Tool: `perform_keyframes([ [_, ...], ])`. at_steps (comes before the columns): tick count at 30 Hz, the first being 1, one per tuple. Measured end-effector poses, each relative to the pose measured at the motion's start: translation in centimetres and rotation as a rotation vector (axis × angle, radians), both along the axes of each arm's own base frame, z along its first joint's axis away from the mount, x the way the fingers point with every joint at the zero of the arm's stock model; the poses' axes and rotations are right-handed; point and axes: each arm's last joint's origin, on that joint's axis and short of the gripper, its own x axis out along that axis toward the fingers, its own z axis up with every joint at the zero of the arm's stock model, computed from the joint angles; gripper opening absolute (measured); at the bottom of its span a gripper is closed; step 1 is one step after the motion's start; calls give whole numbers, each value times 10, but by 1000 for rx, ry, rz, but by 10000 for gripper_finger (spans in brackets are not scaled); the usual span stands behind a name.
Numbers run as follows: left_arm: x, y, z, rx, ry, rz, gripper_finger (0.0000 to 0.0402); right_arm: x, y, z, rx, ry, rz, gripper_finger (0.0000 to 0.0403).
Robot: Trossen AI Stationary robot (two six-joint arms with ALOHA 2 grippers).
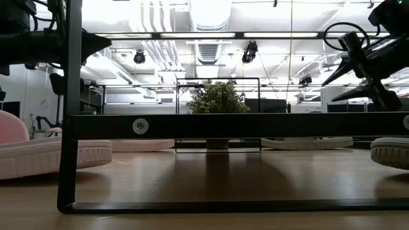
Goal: Pick and place slides into the shelf
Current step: Put the top gray slide on the shelf
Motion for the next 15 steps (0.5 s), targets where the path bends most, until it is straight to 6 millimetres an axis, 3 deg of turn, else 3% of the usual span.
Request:
perform_keyframes([
  [8, 0, -1, 3, -7, -36, -18, 0, 0, -15, -6, 60, 75, 1, 196],
  [15, 0, -1, 3, -3, -37, -17, 0, 3, -44, -3, 65, -1, 61, 196],
])
